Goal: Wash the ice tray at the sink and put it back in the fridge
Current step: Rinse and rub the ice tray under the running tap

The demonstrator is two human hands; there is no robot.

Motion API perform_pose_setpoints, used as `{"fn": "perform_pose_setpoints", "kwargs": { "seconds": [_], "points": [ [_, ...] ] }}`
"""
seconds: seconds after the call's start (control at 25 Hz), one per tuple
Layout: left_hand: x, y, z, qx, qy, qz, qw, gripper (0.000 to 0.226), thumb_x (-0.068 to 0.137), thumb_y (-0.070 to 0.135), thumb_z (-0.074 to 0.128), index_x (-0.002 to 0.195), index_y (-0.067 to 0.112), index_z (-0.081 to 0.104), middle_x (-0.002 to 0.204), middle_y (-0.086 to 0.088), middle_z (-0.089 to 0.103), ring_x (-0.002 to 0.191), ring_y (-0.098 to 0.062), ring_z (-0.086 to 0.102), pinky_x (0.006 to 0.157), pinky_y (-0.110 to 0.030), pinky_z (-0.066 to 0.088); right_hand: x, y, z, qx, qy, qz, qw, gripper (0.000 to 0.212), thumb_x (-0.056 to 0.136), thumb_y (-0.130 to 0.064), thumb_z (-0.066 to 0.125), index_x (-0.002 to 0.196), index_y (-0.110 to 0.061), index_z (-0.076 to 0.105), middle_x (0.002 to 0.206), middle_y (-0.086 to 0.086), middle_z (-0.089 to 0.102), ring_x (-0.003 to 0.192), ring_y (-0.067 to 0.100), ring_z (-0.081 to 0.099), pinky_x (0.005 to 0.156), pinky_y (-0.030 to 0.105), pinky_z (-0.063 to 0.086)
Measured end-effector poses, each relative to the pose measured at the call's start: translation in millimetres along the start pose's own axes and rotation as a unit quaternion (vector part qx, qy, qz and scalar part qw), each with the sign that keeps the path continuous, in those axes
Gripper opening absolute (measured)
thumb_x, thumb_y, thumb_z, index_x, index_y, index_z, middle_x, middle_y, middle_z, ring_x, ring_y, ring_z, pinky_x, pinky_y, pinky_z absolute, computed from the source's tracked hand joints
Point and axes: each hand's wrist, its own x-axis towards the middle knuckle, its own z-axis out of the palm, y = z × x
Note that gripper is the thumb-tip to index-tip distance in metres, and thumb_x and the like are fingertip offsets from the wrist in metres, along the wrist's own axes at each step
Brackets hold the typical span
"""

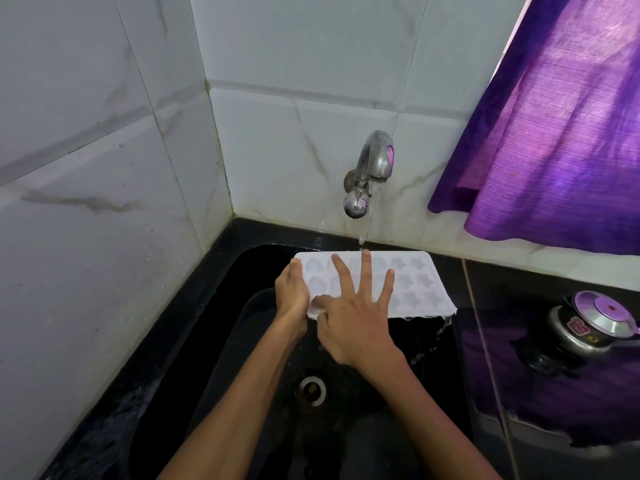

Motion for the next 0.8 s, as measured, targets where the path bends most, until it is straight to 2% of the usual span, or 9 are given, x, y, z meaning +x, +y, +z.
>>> {"fn": "perform_pose_setpoints", "kwargs": {
  "seconds": [0.16, 0.28, 0.36, 0.44, 0.52, 0.6, 0.64, 0.72, 0.8],
  "points": [
    [-1.3, 0.6, -3.1, 0.000, 0.002, -0.009, 1.000, 0.026, 0.100, 0.034, 0.031, 0.104, 0.018, 0.051, 0.085, -0.001, 0.060, 0.074, -0.016, 0.059, 0.060, -0.028, 0.051, -2.7, 9.6, -2.4, 0.050, -0.034, -0.020, 0.998, 0.034, 0.097, -0.037, 0.035, 0.121, -0.039, 0.059, 0.158, -0.005, -0.018, 0.136, 0.033, -0.037, 0.103, 0.059, -0.025],
    [1.7, 5.9, -7.8, -0.003, 0.001, 0.003, 1.000, 0.030, 0.100, 0.031, 0.033, 0.103, 0.012, 0.055, 0.080, -0.003, 0.062, 0.071, -0.020, 0.061, 0.058, -0.031, 0.051, -11.9, 30.4, -12.8, 0.214, -0.015, 0.003, 0.977, 0.031, 0.098, -0.034, 0.038, 0.120, -0.050, 0.052, 0.156, -0.016, -0.011, 0.140, 0.019, -0.032, 0.107, 0.050, -0.025],
    [4.9, 9.0, -11.8, -0.001, 0.000, 0.008, 1.000, 0.030, 0.100, 0.030, 0.034, 0.102, 0.011, 0.057, 0.082, -0.005, 0.063, 0.073, -0.023, 0.062, 0.063, -0.034, 0.053, -12.3, 49.1, -19.6, 0.291, 0.026, 0.039, 0.956, 0.027, 0.097, -0.032, 0.044, 0.113, -0.053, 0.053, 0.154, -0.015, 0.010, 0.145, 0.013, -0.012, 0.113, 0.046, -0.016],
    [6.4, 9.1, -17.4, 0.005, -0.005, 0.004, 1.000, 0.030, 0.100, 0.031, 0.033, 0.100, 0.013, 0.057, 0.087, -0.006, 0.064, 0.079, -0.026, 0.063, 0.067, -0.036, 0.054, -4.7, 69.8, -23.7, 0.329, 0.101, 0.084, 0.935, 0.024, 0.095, -0.026, 0.050, 0.107, -0.046, 0.058, 0.143, -0.008, 0.036, 0.141, 0.015, 0.020, 0.117, 0.044, 0.008],
    [8.2, 8.4, -24.4, 0.014, -0.007, 0.001, 1.000, 0.030, 0.100, 0.033, 0.033, 0.102, 0.015, 0.058, 0.091, -0.006, 0.065, 0.086, -0.029, 0.065, 0.066, -0.036, 0.055, 8.4, 88.0, -28.6, 0.411, 0.150, 0.118, 0.891, 0.022, 0.094, -0.020, 0.052, 0.108, -0.032, 0.064, 0.127, -0.003, 0.054, 0.125, 0.014, 0.045, 0.104, 0.033, 0.033],
    [9.6, 9.2, -31.6, 0.024, -0.005, -0.007, 1.000, 0.031, 0.100, 0.034, 0.033, 0.104, 0.016, 0.057, 0.090, -0.006, 0.065, 0.085, -0.028, 0.065, 0.062, -0.035, 0.054, 24.7, 100.9, -35.9, 0.491, 0.153, 0.139, 0.846, 0.024, 0.095, -0.015, 0.049, 0.114, -0.022, 0.063, 0.121, -0.002, 0.059, 0.113, 0.011, 0.052, 0.085, 0.020, 0.039],
    [9.8, 10.3, -35.0, 0.025, -0.005, -0.012, 1.000, 0.031, 0.100, 0.035, 0.033, 0.104, 0.016, 0.057, 0.089, -0.006, 0.065, 0.083, -0.027, 0.065, 0.059, -0.034, 0.053, 35.0, 106.0, -39.1, 0.509, 0.148, 0.152, 0.834, 0.026, 0.096, -0.015, 0.048, 0.118, -0.018, 0.061, 0.120, -0.002, 0.059, 0.110, 0.010, 0.052, 0.082, 0.018, 0.038],
    [10.4, 13.1, -41.4, 0.026, -0.010, -0.021, 0.999, 0.031, 0.100, 0.035, 0.032, 0.106, 0.016, 0.056, 0.088, -0.006, 0.065, 0.080, -0.025, 0.065, 0.057, -0.033, 0.051, 61.9, 111.8, -43.4, 0.551, 0.126, 0.183, 0.804, 0.030, 0.095, -0.016, 0.050, 0.124, -0.013, 0.057, 0.122, 0.002, 0.057, 0.114, 0.013, 0.051, 0.089, 0.021, 0.037],
    [11.6, 15.6, -47.2, 0.037, -0.017, -0.021, 0.999, 0.033, 0.100, 0.035, 0.032, 0.108, 0.016, 0.057, 0.088, -0.005, 0.066, 0.080, -0.024, 0.065, 0.056, -0.032, 0.050, 91.2, 112.0, -45.2, 0.626, 0.075, 0.221, 0.744, 0.036, 0.095, -0.020, 0.052, 0.129, -0.008, 0.052, 0.125, 0.009, 0.055, 0.121, 0.023, 0.051, 0.098, 0.030, 0.040]
  ]
}}
